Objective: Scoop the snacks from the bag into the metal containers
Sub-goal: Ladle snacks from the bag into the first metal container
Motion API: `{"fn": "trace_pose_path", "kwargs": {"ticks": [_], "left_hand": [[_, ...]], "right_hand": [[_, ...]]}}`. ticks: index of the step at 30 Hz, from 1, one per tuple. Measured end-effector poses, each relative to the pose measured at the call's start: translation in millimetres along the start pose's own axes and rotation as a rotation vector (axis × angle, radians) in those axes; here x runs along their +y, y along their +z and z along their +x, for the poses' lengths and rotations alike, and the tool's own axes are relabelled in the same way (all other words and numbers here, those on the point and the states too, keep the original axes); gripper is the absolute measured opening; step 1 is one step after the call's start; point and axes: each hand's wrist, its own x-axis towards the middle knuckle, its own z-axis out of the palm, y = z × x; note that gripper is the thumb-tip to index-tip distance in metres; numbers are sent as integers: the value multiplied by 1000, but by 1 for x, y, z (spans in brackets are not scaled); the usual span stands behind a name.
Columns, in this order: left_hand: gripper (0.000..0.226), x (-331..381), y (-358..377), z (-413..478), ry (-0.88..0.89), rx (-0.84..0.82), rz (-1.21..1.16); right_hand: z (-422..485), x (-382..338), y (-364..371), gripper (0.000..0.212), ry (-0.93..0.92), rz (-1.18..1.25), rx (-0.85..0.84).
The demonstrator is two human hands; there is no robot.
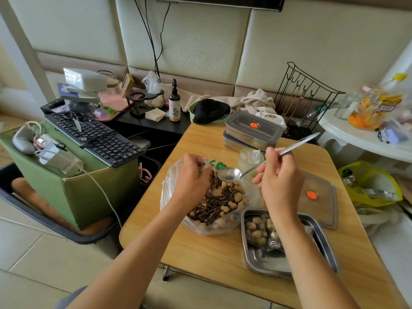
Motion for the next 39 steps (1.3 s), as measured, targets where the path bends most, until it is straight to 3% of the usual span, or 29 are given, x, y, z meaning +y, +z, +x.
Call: {"fn": "trace_pose_path", "kwargs": {"ticks": [3, 8, 16, 28, 34, 39], "left_hand": [[13, 4, -11, 0, 10, 132, -79], [8, 5, -30, 3, -1, 296, -219], [8, -6, -41, 8, -108, 285, -222], [14, -6, -44, 9, -126, 265, -198], [15, -8, -42, 9, -115, 247, -152], [18, -7, -42, 8, -119, 232, -137]], "right_hand": [[-3, 1, 8, 27, -49, -26, -118], [-11, -7, 23, 32, -301, -52, -235], [-20, -14, 44, 40, -359, 8, -252], [-26, -25, 54, 28, -487, -23, -258], [-24, -23, 52, 21, -390, -68, -220], [-28, -21, 48, 27, -88, 39, -209]]}}
